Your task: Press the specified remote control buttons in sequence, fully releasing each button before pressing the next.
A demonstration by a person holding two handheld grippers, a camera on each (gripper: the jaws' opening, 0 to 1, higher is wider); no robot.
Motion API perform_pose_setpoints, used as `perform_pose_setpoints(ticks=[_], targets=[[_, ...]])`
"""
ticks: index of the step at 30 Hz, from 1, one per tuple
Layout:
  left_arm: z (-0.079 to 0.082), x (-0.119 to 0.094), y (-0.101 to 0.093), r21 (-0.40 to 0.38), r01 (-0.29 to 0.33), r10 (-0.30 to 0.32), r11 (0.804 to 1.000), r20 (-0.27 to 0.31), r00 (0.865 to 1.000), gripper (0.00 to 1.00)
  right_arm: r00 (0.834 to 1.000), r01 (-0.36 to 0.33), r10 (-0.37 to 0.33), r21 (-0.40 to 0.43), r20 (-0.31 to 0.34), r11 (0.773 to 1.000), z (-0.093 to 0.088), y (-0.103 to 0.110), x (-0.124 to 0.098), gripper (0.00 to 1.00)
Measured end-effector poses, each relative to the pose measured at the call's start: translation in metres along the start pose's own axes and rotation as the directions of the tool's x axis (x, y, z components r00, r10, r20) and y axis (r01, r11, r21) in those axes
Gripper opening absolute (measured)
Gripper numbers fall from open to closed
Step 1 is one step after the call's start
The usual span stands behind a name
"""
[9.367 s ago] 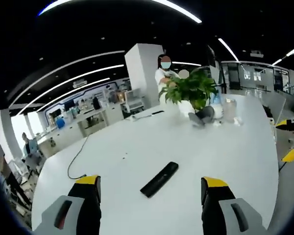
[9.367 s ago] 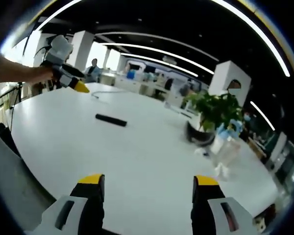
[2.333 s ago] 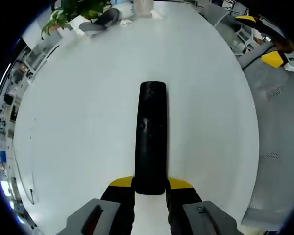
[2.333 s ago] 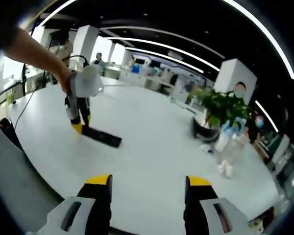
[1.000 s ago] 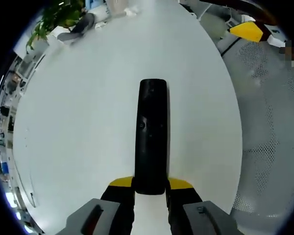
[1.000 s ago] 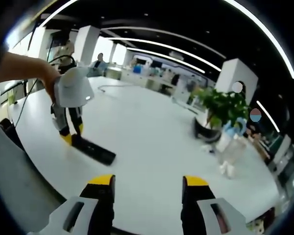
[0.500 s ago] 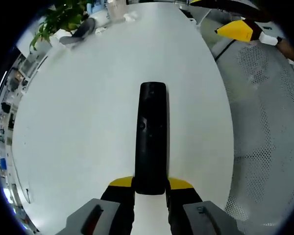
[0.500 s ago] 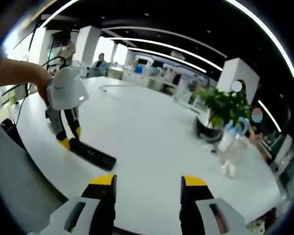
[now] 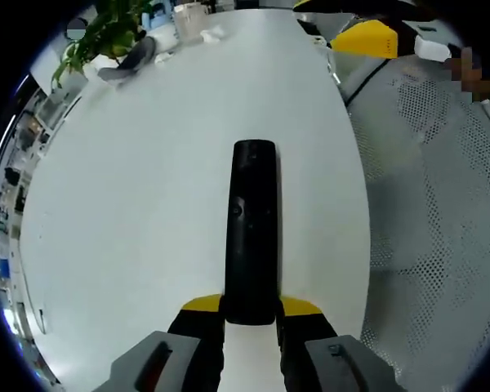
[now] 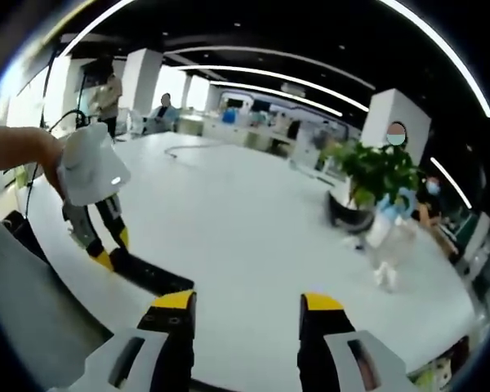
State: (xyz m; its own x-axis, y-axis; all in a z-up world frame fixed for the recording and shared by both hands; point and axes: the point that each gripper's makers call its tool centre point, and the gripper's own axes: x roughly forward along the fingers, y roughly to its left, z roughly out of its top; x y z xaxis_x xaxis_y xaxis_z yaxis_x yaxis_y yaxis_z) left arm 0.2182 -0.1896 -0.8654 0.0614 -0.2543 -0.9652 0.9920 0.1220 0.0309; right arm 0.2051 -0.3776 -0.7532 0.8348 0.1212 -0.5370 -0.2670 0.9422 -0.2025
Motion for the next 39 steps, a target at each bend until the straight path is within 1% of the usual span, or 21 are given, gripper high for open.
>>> perform_pose_setpoints(ticks=[3, 5, 6, 7, 9, 10, 12, 14, 18, 21, 23, 27, 29, 30, 33, 34, 35, 36, 37, 38, 39], targets=[[0.001, 0.000, -0.006, -0.005, 0.000, 0.000, 1.000, 0.014, 1.000, 0.23, 1.000, -0.014, 0.013, 0.043, 0.022, 0.999, 0.007, -0.001, -0.002, 0.44], [0.002, 0.000, -0.010, -0.005, 0.000, 0.000, 1.000, 0.024, 1.000, 0.23, 0.998, -0.036, 0.030, 0.103, 0.053, 0.994, 0.020, -0.001, 0.000, 0.41], [0.002, 0.000, -0.012, -0.007, 0.000, 0.000, 1.000, 0.031, 1.000, 0.23, 0.996, -0.059, 0.050, 0.129, 0.072, 0.990, 0.028, 0.000, 0.002, 0.39], [0.003, 0.000, -0.013, -0.007, -0.001, 0.001, 1.000, 0.035, 0.999, 0.23, 0.996, -0.063, 0.053, 0.137, 0.074, 0.989, 0.033, -0.001, 0.003, 0.36], [0.003, -0.001, -0.015, -0.012, -0.002, 0.003, 1.000, 0.046, 0.999, 0.23, 0.995, -0.067, 0.055, 0.140, 0.088, 0.988, 0.044, -0.003, 0.008, 0.31], [0.003, 0.000, -0.017, -0.027, -0.003, 0.005, 1.000, 0.063, 0.998, 0.23, 0.994, -0.065, 0.052, 0.138, 0.098, 0.988, 0.049, -0.003, 0.010, 0.29], [0.004, -0.001, -0.019, -0.041, -0.005, 0.008, 0.999, 0.084, 0.996, 0.23, 0.993, -0.050, 0.035, 0.123, 0.115, 0.991, 0.058, -0.005, 0.016, 0.25], [0.005, -0.001, -0.023, -0.051, -0.004, 0.009, 0.999, 0.105, 0.994, 0.23, 0.992, -0.061, 0.048, 0.117, 0.113, 0.991, 0.062, -0.003, 0.021, 0.20], [0.007, -0.001, -0.031, -0.052, -0.006, 0.012, 0.999, 0.127, 0.992, 0.23, 0.991, -0.098, 0.086, 0.119, 0.101, 0.988, 0.067, 0.005, 0.031, 0.16], [0.009, -0.001, -0.036, -0.066, -0.010, 0.019, 0.998, 0.139, 0.990, 0.23, 0.991, -0.105, 0.095, 0.108, 0.099, 0.989, 0.069, 0.009, 0.036, 0.18], [0.009, -0.001, -0.039, -0.065, -0.009, 0.019, 0.998, 0.150, 0.988, 0.23, 0.991, -0.107, 0.098, 0.105, 0.091, 0.989, 0.068, 0.011, 0.040, 0.15], [0.010, -0.002, -0.041, -0.086, -0.012, 0.027, 0.996, 0.179, 0.984, 0.23, 0.992, -0.118, 0.112, 0.110, 0.055, 0.987, 0.058, 0.015, 0.049, 0.10], [0.010, -0.002, -0.042, -0.099, -0.013, 0.033, 0.995, 0.202, 0.979, 0.23, 0.991, -0.134, 0.133, 0.129, 0.020, 0.983, 0.047, 0.020, 0.054, 0.07], [0.010, -0.002, -0.043, -0.103, -0.013, 0.036, 0.995, 0.218, 0.975, 0.23, 0.990, -0.137, 0.140, 0.137, -0.015, 0.981, 0.038, 0.022, 0.056, 0.05], [0.011, -0.002, -0.043, -0.096, -0.020, 0.044, 0.995, 0.255, 0.966, 0.24, 0.989, -0.132, 0.141, 0.163, -0.045, 0.978, 0.019, 0.025, 0.060, 0.04], [0.012, -0.003, -0.044, -0.083, -0.026, 0.049, 0.996, 0.283, 0.958, 0.24, 0.987, -0.128, 0.144, 0.190, -0.072, 0.973, 0.011, 0.027, 0.058, 0.01], [0.012, -0.003, -0.044, -0.081, -0.028, 0.051, 0.996, 0.300, 0.953, 0.24, 0.987, -0.123, 0.141, 0.200, -0.081, 0.972, 0.005, 0.027, 0.057, 0.00], [0.011, -0.003, -0.044, -0.096, -0.025, 0.055, 0.995, 0.321, 0.946, 0.24, 0.986, -0.122, 0.140, 0.193, -0.086, 0.974, -0.002, 0.028, 0.055, 0.00], [0.012, -0.004, -0.044, -0.108, -0.023, 0.058, 0.994, 0.335, 0.941, 0.24, 0.987, -0.113, 0.133, 0.184, -0.096, 0.976, -0.005, 0.028, 0.055, 0.00], [0.011, -0.004, -0.044, -0.108, -0.028, 0.065, 0.994, 0.349, 0.935, 0.24, 0.989, -0.084, 0.106, 0.202, -0.101, 0.976, 0.001, 0.022, 0.056, 0.00], [0.012, -0.003, -0.045, -0.111, -0.029, 0.067, 0.993, 0.357, 0.932, 0.24, 0.992, -0.074, 0.094, 0.227, -0.082, 0.971, 0.005, 0.020, 0.056, 0.00]])
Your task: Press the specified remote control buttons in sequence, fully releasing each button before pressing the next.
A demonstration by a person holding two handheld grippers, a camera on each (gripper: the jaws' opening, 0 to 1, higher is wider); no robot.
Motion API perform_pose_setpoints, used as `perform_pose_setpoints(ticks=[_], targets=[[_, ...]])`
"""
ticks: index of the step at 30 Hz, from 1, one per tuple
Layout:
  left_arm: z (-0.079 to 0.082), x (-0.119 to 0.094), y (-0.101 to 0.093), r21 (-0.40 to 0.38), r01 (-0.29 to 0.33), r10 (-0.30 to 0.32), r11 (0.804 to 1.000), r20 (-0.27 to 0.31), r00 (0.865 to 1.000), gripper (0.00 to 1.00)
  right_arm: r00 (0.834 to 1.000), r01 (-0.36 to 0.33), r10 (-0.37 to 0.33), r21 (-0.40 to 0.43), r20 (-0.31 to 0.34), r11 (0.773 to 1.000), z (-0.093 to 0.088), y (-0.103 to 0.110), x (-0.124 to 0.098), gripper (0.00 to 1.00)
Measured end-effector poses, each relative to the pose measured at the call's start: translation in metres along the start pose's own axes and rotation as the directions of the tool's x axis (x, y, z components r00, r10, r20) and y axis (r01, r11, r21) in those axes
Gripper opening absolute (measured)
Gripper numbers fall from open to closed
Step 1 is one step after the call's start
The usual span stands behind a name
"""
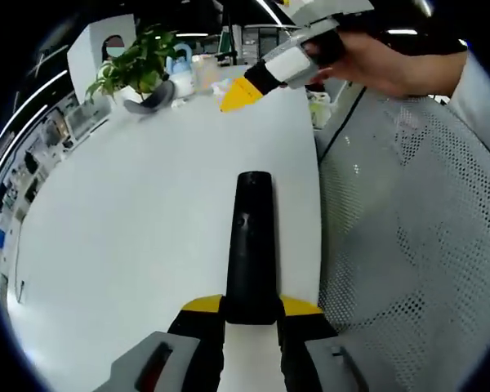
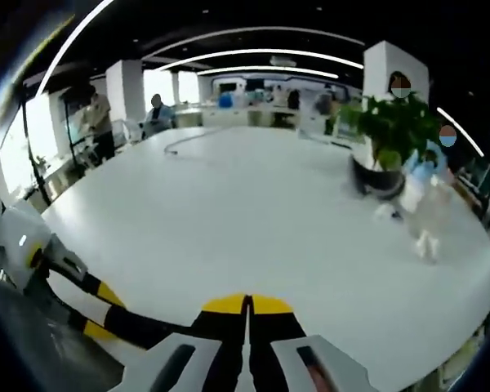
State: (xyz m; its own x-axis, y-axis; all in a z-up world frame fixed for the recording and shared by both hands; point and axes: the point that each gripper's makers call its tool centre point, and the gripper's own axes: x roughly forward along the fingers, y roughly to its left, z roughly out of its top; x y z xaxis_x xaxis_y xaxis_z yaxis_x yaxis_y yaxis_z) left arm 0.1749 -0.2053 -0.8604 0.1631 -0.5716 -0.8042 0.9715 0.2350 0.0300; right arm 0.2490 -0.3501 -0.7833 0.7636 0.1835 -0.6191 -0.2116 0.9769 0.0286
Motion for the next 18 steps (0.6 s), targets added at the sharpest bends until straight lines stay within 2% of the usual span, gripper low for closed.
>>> perform_pose_setpoints(ticks=[1, 3, 5, 7, 8, 11, 13, 14, 16, 18], targets=[[0.000, 0.000, -0.001, -0.006, -0.003, 0.003, 1.000, 0.013, 1.000, 0.24, 1.000, -0.030, 0.030, 0.012, -0.005, 0.999, -0.002, 0.003, -0.001, 0.00], [0.001, 0.001, -0.002, -0.007, -0.015, 0.015, 1.000, 0.033, 0.999, 0.24, 0.996, -0.063, 0.066, 0.059, -0.056, 0.996, -0.014, 0.009, 0.000, 0.00], [0.005, 0.002, -0.003, -0.019, -0.040, 0.042, 0.999, 0.093, 0.995, 0.24, 0.994, -0.077, 0.082, 0.055, -0.078, 0.995, -0.017, 0.009, 0.003, 0.00], [0.003, 0.000, -0.007, -0.013, -0.039, 0.040, 0.999, 0.085, 0.996, 0.24, 0.989, -0.088, 0.095, 0.066, -0.112, 0.994, -0.025, 0.011, 0.005, 0.00], [0.004, 0.001, -0.007, -0.006, -0.034, 0.035, 0.999, 0.081, 0.996, 0.24, 0.980, -0.104, 0.117, 0.085, -0.162, 0.991, -0.034, 0.015, 0.005, 0.00], [0.004, 0.001, -0.006, -0.009, -0.029, 0.029, 1.000, 0.086, 0.996, 0.24, 0.958, -0.142, 0.172, 0.141, -0.228, 0.980, -0.046, 0.024, 0.009, 0.00], [0.004, 0.000, -0.005, -0.009, -0.022, 0.023, 1.000, 0.098, 0.995, 0.24, 0.931, -0.138, 0.187, 0.171, -0.315, 0.976, -0.062, 0.026, 0.009, 0.00], [0.004, 0.001, -0.006, -0.006, -0.020, 0.020, 1.000, 0.100, 0.995, 0.24, 0.926, -0.136, 0.187, 0.174, -0.327, 0.975, -0.065, 0.026, 0.010, 0.00], [0.005, 0.001, -0.006, -0.003, -0.018, 0.018, 1.000, 0.099, 0.995, 0.24, 0.904, -0.154, 0.220, 0.201, -0.366, 0.967, -0.074, 0.031, 0.010, 0.00], [0.005, 0.001, -0.006, 0.000, -0.015, 0.015, 1.000, 0.100, 0.995, 0.24, 0.895, -0.184, 0.265, 0.246, -0.359, 0.952, -0.072, 0.036, 0.010, 0.00]])
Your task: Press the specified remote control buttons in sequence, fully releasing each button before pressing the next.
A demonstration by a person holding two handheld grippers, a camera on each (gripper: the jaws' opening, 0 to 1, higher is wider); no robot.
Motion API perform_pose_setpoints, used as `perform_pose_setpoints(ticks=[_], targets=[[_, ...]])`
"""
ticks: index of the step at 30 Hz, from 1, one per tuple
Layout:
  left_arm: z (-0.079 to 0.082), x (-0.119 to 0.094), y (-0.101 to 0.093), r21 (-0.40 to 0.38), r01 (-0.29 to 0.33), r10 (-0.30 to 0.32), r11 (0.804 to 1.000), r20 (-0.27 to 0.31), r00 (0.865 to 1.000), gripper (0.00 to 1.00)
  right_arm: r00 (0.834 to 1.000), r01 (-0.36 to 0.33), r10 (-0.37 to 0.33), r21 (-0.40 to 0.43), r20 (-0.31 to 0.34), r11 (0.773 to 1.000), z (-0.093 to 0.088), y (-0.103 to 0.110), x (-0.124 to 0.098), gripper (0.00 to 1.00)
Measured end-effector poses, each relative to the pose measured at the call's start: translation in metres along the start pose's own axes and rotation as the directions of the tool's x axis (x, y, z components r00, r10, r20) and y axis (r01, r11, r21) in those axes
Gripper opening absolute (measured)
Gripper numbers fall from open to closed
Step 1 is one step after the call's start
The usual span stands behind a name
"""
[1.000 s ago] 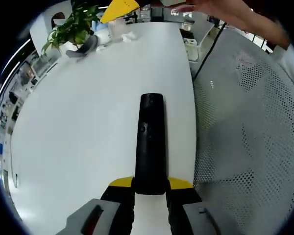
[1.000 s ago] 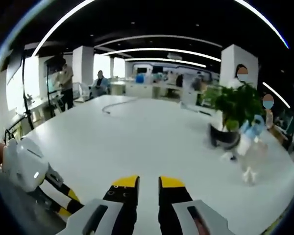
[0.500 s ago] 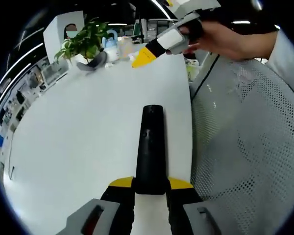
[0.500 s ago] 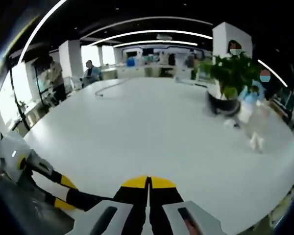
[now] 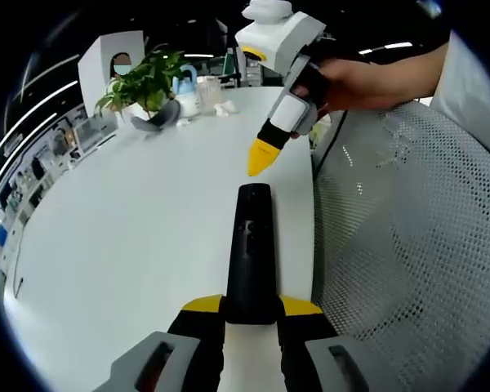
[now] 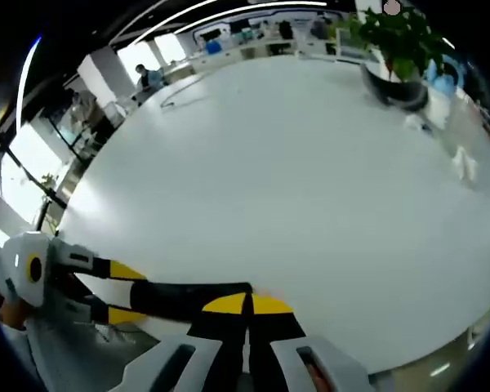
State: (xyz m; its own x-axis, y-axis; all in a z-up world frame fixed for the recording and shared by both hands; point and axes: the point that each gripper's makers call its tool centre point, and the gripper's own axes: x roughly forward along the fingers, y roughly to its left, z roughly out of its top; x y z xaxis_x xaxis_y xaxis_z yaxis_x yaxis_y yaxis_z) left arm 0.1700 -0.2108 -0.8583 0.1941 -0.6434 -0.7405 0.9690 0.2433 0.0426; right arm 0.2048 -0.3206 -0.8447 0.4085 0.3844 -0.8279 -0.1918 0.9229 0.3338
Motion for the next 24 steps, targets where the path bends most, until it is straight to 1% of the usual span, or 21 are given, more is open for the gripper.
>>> perform_pose_setpoints(ticks=[1, 2, 4, 5, 7, 12, 16, 17, 18, 19, 20, 24], targets=[[0.000, 0.000, 0.000, 0.003, 0.003, -0.003, 1.000, 0.002, 1.000, 0.24, 1.000, -0.021, 0.021, 0.008, 0.002, 1.000, 0.000, 0.003, 0.000, 0.00], [0.000, 0.000, 0.000, 0.003, 0.004, -0.004, 1.000, 0.004, 1.000, 0.24, 1.000, -0.024, 0.024, 0.013, -0.005, 1.000, -0.002, 0.003, 0.001, 0.00], [0.000, 0.000, 0.000, 0.002, 0.007, -0.007, 1.000, 0.008, 1.000, 0.24, 0.998, -0.034, 0.035, 0.027, -0.060, 0.999, -0.011, 0.005, 0.004, 0.00], [0.000, 0.000, 0.000, 0.001, 0.008, -0.008, 1.000, 0.009, 1.000, 0.24, 0.997, -0.028, 0.030, 0.029, -0.075, 0.999, -0.012, 0.005, 0.005, 0.00], [0.000, 0.000, -0.001, 0.003, 0.011, -0.011, 1.000, 0.010, 1.000, 0.24, 0.998, -0.024, 0.024, 0.012, -0.050, 1.000, -0.009, 0.005, 0.003, 0.00], [0.000, 0.000, -0.001, 0.001, 0.017, -0.017, 1.000, 0.010, 1.000, 0.24, 0.998, -0.018, 0.019, 0.018, -0.055, 1.000, -0.010, 0.004, 0.003, 0.00], [0.000, 0.000, -0.003, 0.003, 0.025, -0.025, 1.000, 0.010, 1.000, 0.24, 0.999, -0.023, 0.024, 0.026, -0.037, 0.999, -0.006, 0.004, 0.002, 0.00], [0.000, 0.000, -0.003, 0.004, 0.025, -0.025, 1.000, 0.009, 1.000, 0.24, 0.999, -0.028, 0.029, 0.034, -0.045, 0.999, -0.007, 0.004, 0.002, 0.00], [0.000, 0.000, -0.003, 0.001, 0.025, -0.025, 1.000, 0.010, 1.000, 0.24, 0.997, -0.031, 0.034, 0.042, -0.075, 0.999, -0.012, 0.005, 0.004, 0.00], [0.000, 0.000, -0.003, -0.001, 0.025, -0.025, 1.000, 0.011, 1.000, 0.24, 0.996, -0.028, 0.031, 0.042, -0.085, 0.999, -0.014, 0.004, 0.004, 0.00], [0.000, 0.000, -0.003, -0.003, 0.025, -0.025, 1.000, 0.013, 1.000, 0.24, 0.997, -0.029, 0.032, 0.038, -0.064, 0.999, -0.011, 0.005, 0.003, 0.00], [0.000, 0.000, -0.002, -0.025, 0.030, -0.029, 0.999, 0.025, 0.999, 0.24, 0.997, -0.047, 0.051, 0.065, -0.055, 0.997, -0.010, 0.004, 0.003, 0.00]])
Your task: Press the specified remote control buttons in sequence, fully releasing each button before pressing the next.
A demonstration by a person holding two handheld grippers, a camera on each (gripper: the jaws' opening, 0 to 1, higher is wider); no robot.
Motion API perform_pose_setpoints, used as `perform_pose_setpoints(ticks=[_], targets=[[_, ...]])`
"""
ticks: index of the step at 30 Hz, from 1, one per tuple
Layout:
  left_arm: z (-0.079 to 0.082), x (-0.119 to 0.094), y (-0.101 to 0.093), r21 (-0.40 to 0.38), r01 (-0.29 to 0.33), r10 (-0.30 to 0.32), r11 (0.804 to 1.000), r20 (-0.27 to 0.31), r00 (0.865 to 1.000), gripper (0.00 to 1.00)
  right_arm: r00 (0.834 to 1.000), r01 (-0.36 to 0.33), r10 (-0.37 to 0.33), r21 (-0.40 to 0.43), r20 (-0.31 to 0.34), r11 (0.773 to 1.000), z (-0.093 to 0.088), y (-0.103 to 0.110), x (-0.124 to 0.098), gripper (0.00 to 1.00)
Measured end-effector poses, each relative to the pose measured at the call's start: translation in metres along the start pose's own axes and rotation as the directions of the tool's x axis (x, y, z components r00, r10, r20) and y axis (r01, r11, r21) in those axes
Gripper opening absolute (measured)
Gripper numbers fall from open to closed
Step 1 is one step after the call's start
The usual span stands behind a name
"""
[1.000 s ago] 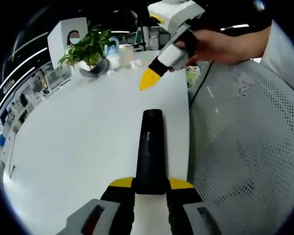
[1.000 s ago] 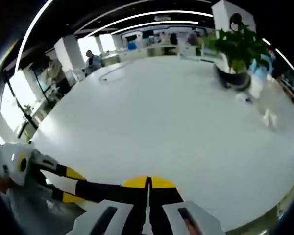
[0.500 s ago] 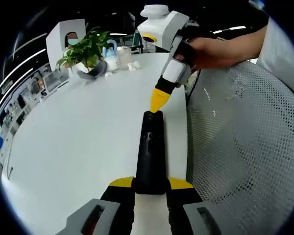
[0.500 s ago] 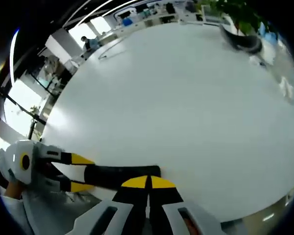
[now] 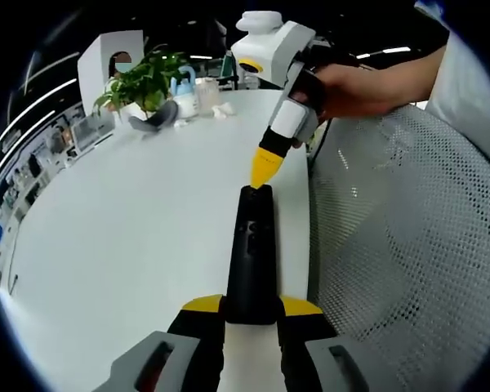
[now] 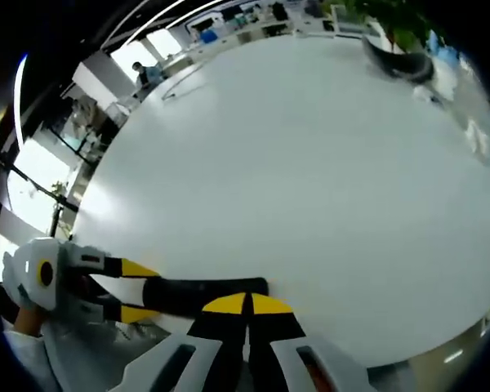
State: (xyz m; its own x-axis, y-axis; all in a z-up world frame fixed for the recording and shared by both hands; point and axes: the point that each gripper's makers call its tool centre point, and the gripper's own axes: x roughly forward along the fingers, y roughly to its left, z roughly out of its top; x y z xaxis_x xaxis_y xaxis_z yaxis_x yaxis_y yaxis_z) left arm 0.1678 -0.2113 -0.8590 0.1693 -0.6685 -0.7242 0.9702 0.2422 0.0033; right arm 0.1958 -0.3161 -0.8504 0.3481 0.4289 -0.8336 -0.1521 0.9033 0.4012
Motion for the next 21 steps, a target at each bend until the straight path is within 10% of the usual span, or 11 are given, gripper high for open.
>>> perform_pose_setpoints(ticks=[12, 21], targets=[[0.0015, 0.0018, -0.0001, -0.011, 0.004, -0.004, 1.000, 0.017, 1.000, 0.24, 0.999, 0.036, -0.037, -0.100, -0.009, 0.994, -0.0014, 0.0013, 0.0012, 0.00], [0.0018, 0.0018, -0.0004, -0.012, -0.001, 0.001, 1.000, 0.022, 1.000, 0.25, 1.000, 0.015, -0.015, -0.027, -0.012, 1.000, -0.0004, 0.0002, 0.0002, 0.00]])
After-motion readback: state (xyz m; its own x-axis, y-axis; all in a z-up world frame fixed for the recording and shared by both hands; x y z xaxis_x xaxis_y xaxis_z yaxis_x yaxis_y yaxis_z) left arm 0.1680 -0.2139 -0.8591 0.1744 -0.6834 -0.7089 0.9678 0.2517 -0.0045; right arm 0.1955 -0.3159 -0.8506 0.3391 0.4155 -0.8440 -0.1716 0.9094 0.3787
